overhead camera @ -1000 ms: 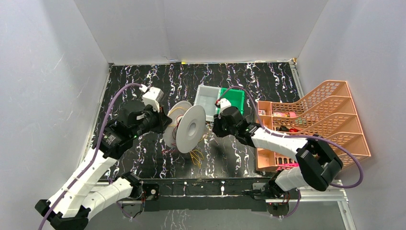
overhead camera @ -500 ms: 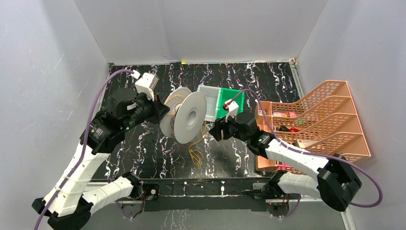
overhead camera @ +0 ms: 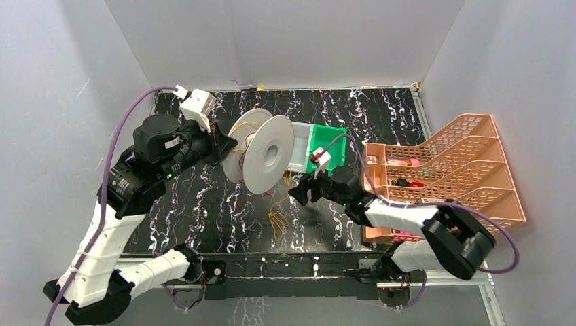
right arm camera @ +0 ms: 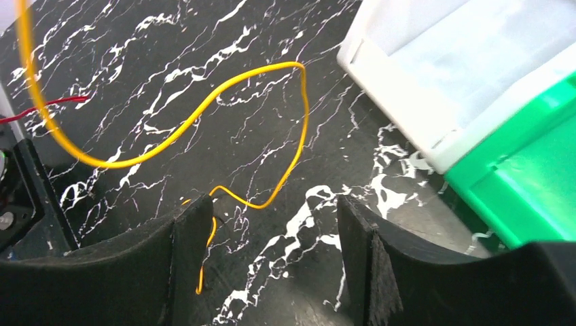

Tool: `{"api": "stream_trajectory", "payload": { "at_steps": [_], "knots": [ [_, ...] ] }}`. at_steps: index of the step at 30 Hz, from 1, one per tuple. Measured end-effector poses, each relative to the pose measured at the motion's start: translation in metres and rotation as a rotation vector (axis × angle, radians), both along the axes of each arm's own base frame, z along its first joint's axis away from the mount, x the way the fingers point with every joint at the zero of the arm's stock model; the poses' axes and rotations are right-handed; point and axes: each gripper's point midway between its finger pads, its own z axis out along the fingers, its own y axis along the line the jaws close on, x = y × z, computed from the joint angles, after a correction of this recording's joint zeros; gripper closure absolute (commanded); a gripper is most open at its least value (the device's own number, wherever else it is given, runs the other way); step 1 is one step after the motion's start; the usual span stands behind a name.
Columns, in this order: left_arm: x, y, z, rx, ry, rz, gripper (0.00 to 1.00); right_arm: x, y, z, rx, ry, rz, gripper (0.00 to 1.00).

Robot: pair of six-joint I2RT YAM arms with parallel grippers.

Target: Wrap the cables

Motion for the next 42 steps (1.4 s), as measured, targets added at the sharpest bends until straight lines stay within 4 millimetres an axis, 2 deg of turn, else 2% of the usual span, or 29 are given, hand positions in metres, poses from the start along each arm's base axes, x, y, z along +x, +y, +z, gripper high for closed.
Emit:
{"api": "stream_trajectory", "payload": {
  "at_steps": [5,7,14,16,20,21,27,30,35,42],
  "knots": [
    [0.001,-0.001,-0.003,0.008,0.012,0.000,1.00,0.001,0.021,-0.024,0.043,0.110,0.028,0.32],
    [0.002,-0.001,-0.004,0.011,0.018,0.001,1.00,0.005,0.028,-0.029,0.062,0.136,0.022,0.37],
    [0.002,0.000,-0.005,0.010,0.024,0.008,1.00,0.012,0.046,-0.037,0.134,0.188,0.023,0.50],
    [0.002,0.000,-0.005,0.008,0.024,0.009,1.00,0.012,0.049,-0.040,0.146,0.202,0.024,0.62],
    [0.002,0.001,-0.004,0.004,0.025,0.020,1.00,0.011,0.053,-0.043,0.165,0.221,0.035,0.95],
    [0.002,0.002,-0.004,0.003,0.025,0.025,1.00,0.011,0.054,-0.043,0.170,0.224,0.038,1.00],
    [0.006,0.008,-0.003,-0.006,0.024,0.080,1.00,0.006,0.056,-0.040,0.191,0.235,0.057,1.00],
    [0.011,0.013,0.000,-0.012,0.013,0.121,1.00,-0.005,0.053,-0.045,0.183,0.249,0.073,1.00],
    [0.020,0.016,-0.001,-0.018,0.005,0.173,1.00,-0.036,0.050,-0.040,0.183,0.254,0.125,1.00],
    [0.037,0.018,-0.007,-0.006,0.003,0.234,1.00,-0.083,0.063,-0.011,0.217,0.203,0.238,1.00]
  ]
}}
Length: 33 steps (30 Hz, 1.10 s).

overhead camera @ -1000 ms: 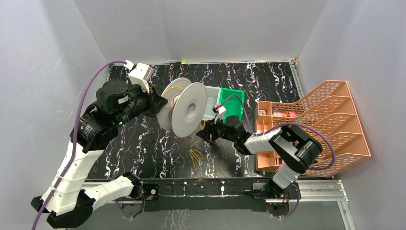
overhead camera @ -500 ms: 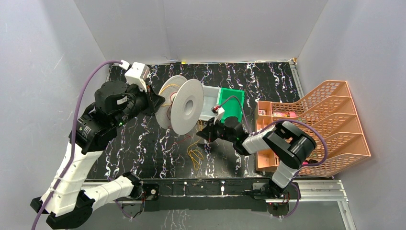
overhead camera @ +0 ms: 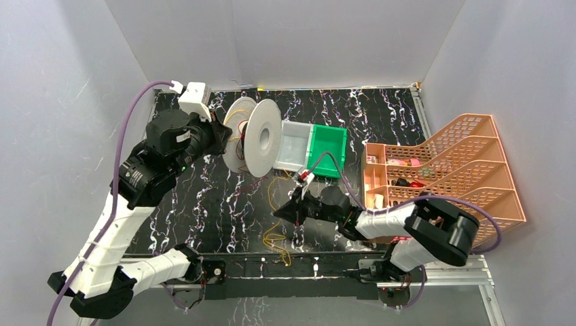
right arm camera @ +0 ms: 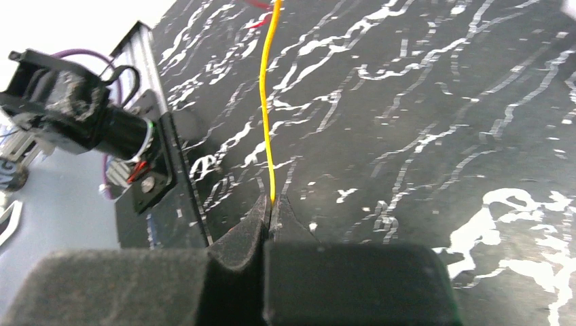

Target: Wrap the cables

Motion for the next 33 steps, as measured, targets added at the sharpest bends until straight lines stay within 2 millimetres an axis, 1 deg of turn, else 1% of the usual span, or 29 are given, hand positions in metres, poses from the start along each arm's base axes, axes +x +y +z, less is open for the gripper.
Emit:
{"api": "stream_trajectory", "payload": {
  "at_steps": [1,3,6,8,11,14,18,21,24,29,33],
  "knots": [
    [0.002,0.000,-0.001,0.003,0.000,0.008,1.00,-0.009,0.002,0.005,0.006,-0.008,0.019,1.00],
    [0.007,0.001,-0.004,0.010,-0.002,0.026,1.00,-0.022,0.003,0.014,0.015,-0.022,0.041,1.00],
    [0.016,0.004,-0.010,0.035,-0.006,0.059,1.00,-0.043,0.004,0.034,0.040,-0.063,0.083,1.00],
    [0.022,0.006,-0.018,0.062,0.000,0.084,1.00,-0.056,0.005,0.051,0.053,-0.102,0.112,1.00],
    [0.032,0.009,-0.032,0.112,0.014,0.119,1.00,-0.072,0.011,0.079,0.066,-0.165,0.152,1.00],
    [0.041,0.012,-0.047,0.165,0.035,0.153,1.00,-0.090,0.015,0.114,0.087,-0.235,0.192,1.00],
    [0.053,0.015,-0.067,0.235,0.062,0.190,1.00,-0.107,0.016,0.153,0.113,-0.311,0.232,1.00],
    [0.058,0.018,-0.083,0.287,0.087,0.206,1.00,-0.111,0.015,0.173,0.118,-0.352,0.241,1.00],
    [0.058,0.020,-0.097,0.323,0.105,0.207,1.00,-0.109,0.016,0.189,0.110,-0.387,0.231,1.00],
    [0.055,0.022,-0.121,0.376,0.137,0.177,1.00,-0.092,0.018,0.226,0.083,-0.463,0.161,1.00],
    [0.050,0.021,-0.137,0.409,0.160,0.135,1.00,-0.072,0.018,0.258,0.038,-0.553,0.081,1.00]
  ]
}}
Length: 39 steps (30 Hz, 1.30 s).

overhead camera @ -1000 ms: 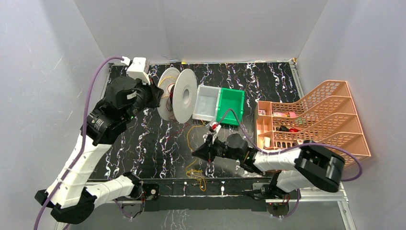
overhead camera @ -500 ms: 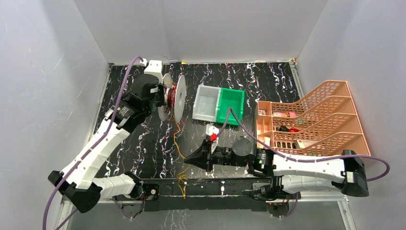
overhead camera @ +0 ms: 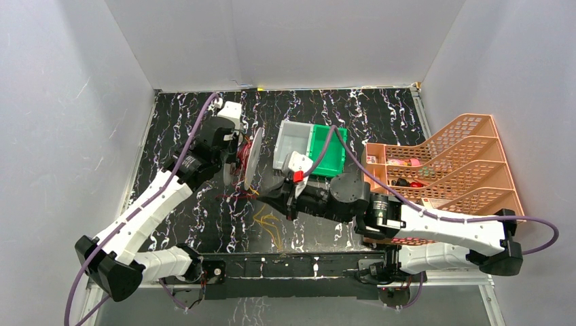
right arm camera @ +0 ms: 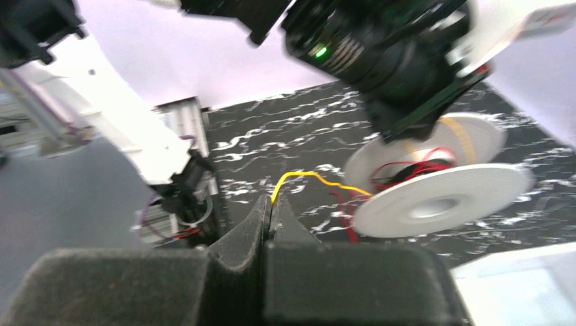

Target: Wrap the cables

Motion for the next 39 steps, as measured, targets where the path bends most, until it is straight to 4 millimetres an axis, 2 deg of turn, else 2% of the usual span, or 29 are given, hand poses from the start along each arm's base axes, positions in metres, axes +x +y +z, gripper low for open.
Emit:
{"api": "stream_trajectory", "payload": {
  "at_steps": [4,11,14,19,24,28,32,35,39],
  "knots": [
    [-0.011,-0.001,-0.018,0.005,0.039,-0.046,1.00,0.021,-0.004,0.014,-0.044,-0.089,-0.100,1.00],
    [-0.027,-0.005,-0.038,-0.001,0.093,-0.120,1.00,0.068,-0.013,0.014,-0.183,-0.229,-0.297,1.00],
    [-0.035,-0.009,-0.038,-0.023,0.097,-0.157,1.00,0.100,-0.027,0.013,-0.236,-0.261,-0.392,1.00],
    [-0.048,-0.019,-0.031,-0.077,0.092,-0.244,1.00,0.163,-0.065,0.012,-0.287,-0.259,-0.572,1.00],
    [-0.067,-0.034,-0.020,-0.159,0.089,-0.363,1.00,0.193,-0.089,0.003,-0.319,-0.235,-0.650,1.00],
    [-0.086,-0.043,-0.014,-0.213,0.109,-0.454,1.00,0.207,-0.101,-0.022,-0.356,-0.196,-0.688,1.00],
    [-0.104,-0.049,-0.012,-0.251,0.143,-0.527,1.00,0.216,-0.115,-0.067,-0.422,-0.121,-0.711,1.00],
    [-0.116,-0.052,-0.005,-0.280,0.158,-0.570,1.00,0.217,-0.125,-0.102,-0.458,-0.053,-0.716,1.00],
    [-0.127,-0.058,0.017,-0.336,0.136,-0.623,1.00,0.208,-0.138,-0.141,-0.470,0.045,-0.705,1.00]
  ]
}}
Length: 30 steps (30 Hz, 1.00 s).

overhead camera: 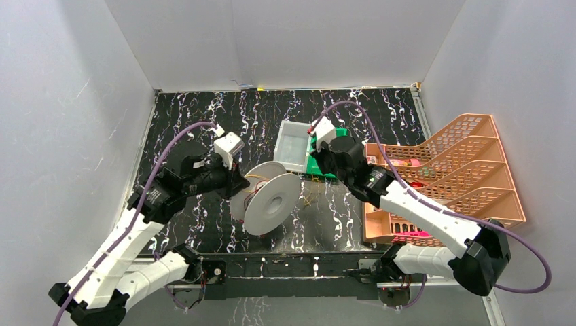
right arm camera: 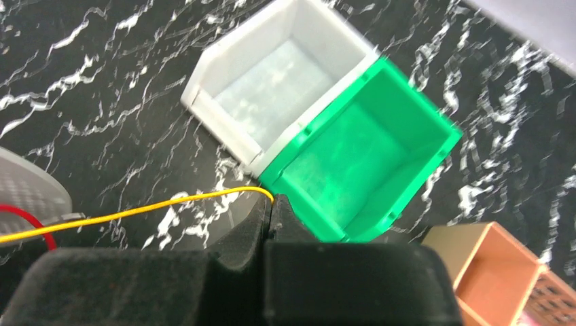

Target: Wrap the cables

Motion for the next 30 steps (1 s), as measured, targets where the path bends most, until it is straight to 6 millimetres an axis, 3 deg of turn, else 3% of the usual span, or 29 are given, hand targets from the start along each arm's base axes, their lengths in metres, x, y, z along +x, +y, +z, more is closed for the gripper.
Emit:
{"api": "stream_trajectory", "payload": {
  "at_steps": [3,8,14,24,30],
  "knots": [
    [-0.007,-0.002,0.022,-0.050,-0.028,-0.023,1.00,-0.015,-0.004,-0.024,0.044,0.068,0.019,1.00],
    [-0.012,-0.007,0.057,-0.121,-0.062,-0.041,1.00,-0.040,0.009,-0.046,0.172,0.154,0.099,1.00],
    [-0.011,-0.012,0.075,-0.177,-0.064,-0.034,1.00,-0.071,0.033,-0.064,0.340,0.253,0.238,1.00],
    [0.003,-0.018,0.102,-0.260,-0.104,0.023,1.00,-0.105,0.060,-0.058,0.591,0.356,0.402,1.00],
    [0.017,-0.019,0.107,-0.278,-0.126,0.072,1.00,-0.111,0.066,-0.047,0.662,0.389,0.428,0.97]
  ]
}}
